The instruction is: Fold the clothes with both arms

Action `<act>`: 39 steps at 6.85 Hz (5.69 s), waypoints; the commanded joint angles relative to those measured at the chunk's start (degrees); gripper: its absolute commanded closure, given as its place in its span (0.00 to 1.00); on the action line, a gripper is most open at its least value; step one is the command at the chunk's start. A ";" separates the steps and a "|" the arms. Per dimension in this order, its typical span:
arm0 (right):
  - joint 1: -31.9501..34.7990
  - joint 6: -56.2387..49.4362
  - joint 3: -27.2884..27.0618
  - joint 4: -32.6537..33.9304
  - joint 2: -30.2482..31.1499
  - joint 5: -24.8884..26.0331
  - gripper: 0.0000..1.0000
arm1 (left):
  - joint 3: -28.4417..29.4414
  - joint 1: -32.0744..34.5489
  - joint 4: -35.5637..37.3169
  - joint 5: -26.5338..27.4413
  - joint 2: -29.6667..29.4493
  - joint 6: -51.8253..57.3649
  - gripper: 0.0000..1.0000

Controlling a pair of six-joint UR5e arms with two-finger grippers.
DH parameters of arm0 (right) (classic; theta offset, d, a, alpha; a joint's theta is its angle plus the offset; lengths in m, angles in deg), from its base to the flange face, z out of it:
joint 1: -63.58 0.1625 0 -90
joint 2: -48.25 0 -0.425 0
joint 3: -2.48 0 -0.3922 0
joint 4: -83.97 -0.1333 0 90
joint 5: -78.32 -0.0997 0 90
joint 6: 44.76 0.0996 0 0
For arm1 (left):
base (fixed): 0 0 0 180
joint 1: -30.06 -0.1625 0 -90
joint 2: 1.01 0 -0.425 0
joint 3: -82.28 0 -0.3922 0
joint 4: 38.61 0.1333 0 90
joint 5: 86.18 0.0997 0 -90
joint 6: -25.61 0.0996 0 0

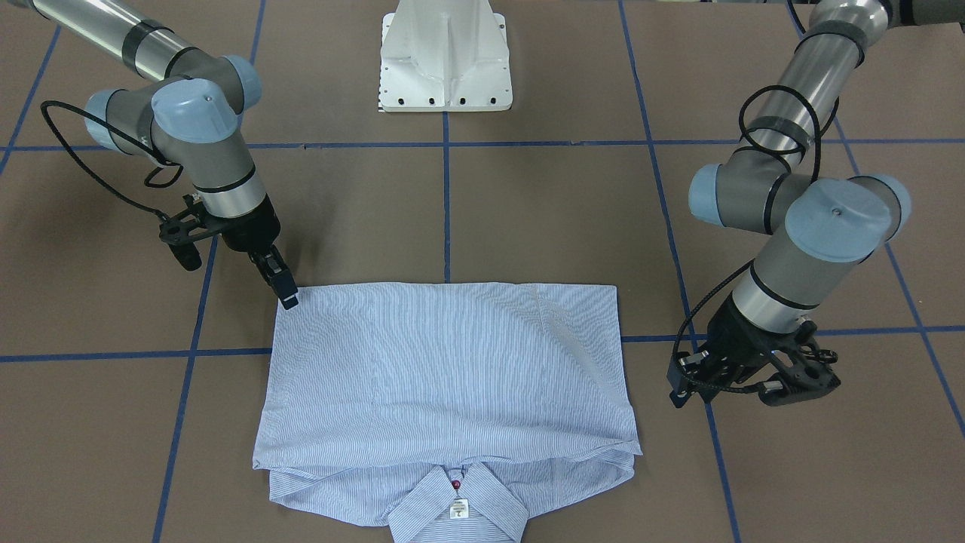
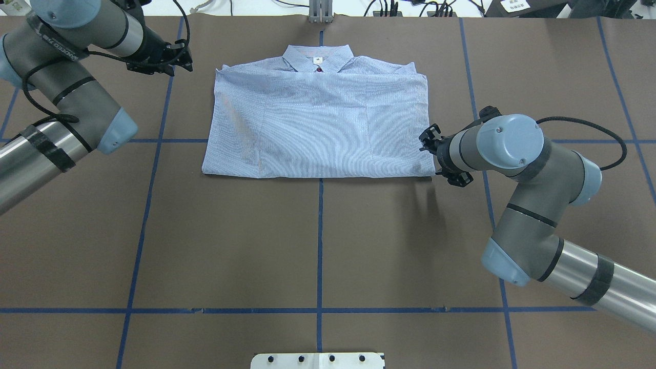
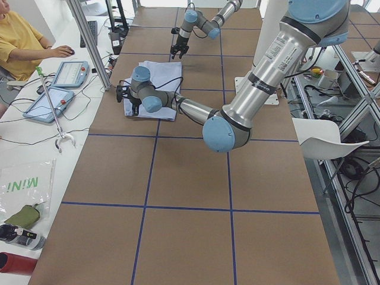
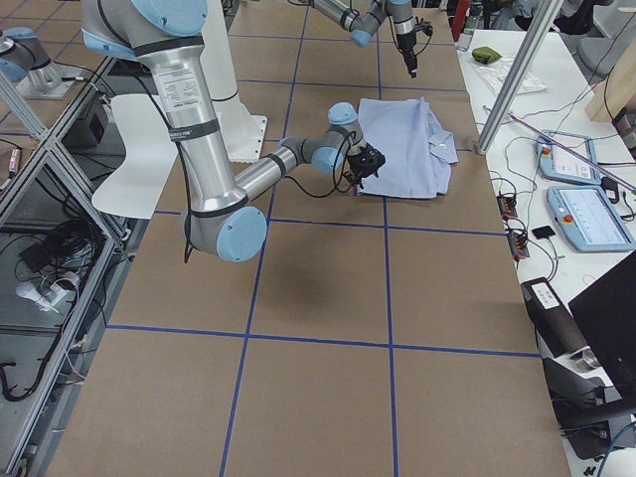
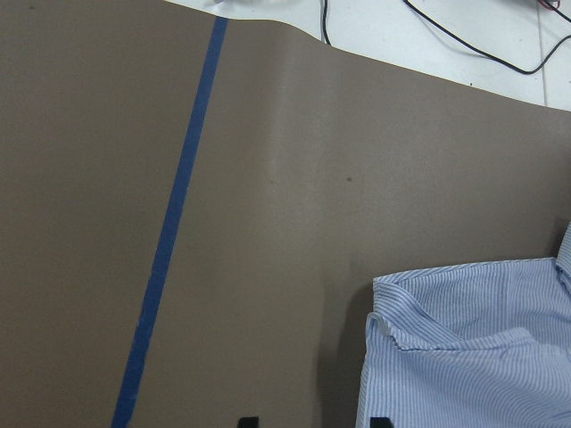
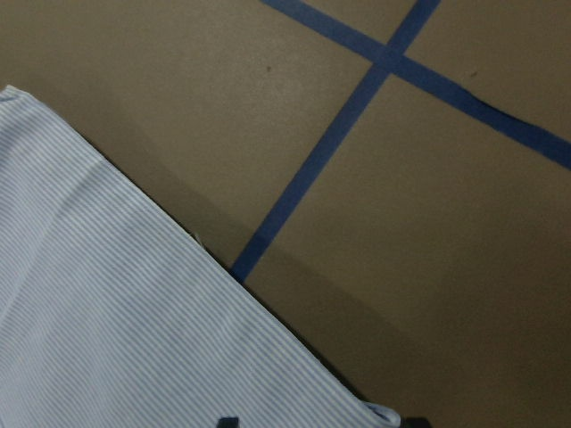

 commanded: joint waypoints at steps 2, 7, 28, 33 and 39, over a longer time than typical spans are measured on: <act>-0.65 0.14 1.07 -0.07 0.33 0.07 0.44 | -0.01 0.00 0.00 -0.07 0.00 0.00 0.48; -1.27 0.58 0.11 -0.07 0.33 0.86 1.00 | -0.36 0.08 0.18 0.11 0.00 -0.09 0.47; 4.44 -7.16 -21.96 0.63 10.52 -24.63 0.00 | -22.95 -24.00 5.98 1.25 10.90 -24.44 0.44; 4.18 -7.16 -20.91 0.63 10.52 -23.93 0.00 | -21.45 -25.40 5.72 1.25 10.99 -25.22 0.56; 4.79 -7.42 -20.20 0.72 10.44 -23.92 0.00 | -20.93 -19.20 6.24 2.75 10.55 -20.95 1.00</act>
